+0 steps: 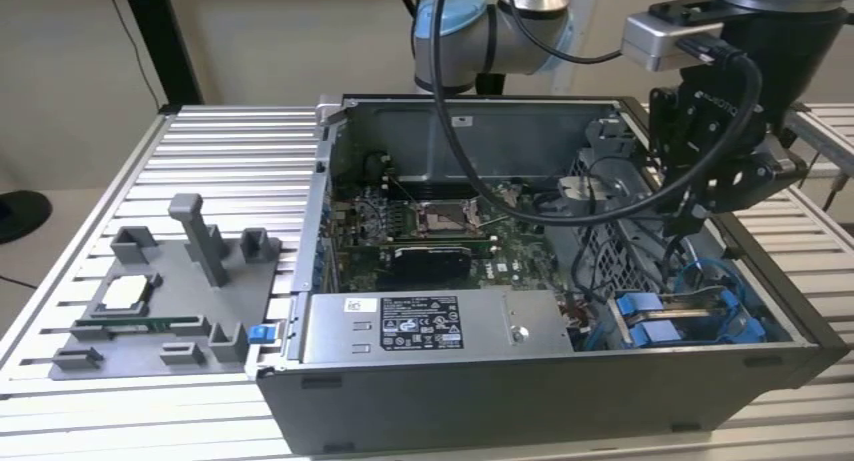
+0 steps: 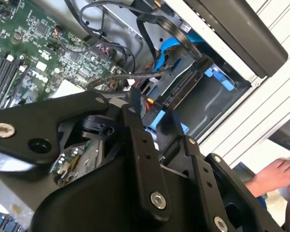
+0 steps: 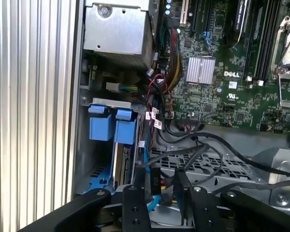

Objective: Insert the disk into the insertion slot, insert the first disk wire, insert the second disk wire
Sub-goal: 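Insert the first disk wire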

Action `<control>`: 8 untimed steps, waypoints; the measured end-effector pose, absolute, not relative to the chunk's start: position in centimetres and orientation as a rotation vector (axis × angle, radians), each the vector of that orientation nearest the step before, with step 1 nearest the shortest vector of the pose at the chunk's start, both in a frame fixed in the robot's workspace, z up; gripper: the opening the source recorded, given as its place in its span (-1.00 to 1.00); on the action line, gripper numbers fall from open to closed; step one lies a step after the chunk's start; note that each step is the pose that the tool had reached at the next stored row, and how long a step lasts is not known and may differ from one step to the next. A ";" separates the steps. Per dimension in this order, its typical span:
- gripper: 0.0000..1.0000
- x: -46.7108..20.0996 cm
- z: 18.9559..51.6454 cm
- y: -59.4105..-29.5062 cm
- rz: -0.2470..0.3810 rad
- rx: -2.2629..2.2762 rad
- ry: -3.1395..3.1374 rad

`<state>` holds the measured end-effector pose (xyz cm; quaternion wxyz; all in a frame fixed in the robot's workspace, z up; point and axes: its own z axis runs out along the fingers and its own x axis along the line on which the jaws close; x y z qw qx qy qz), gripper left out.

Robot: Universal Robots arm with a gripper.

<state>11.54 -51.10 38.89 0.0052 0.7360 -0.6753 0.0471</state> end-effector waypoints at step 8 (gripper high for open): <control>1.00 11.4 38.9 -51.1 0.148 2.303 -2.116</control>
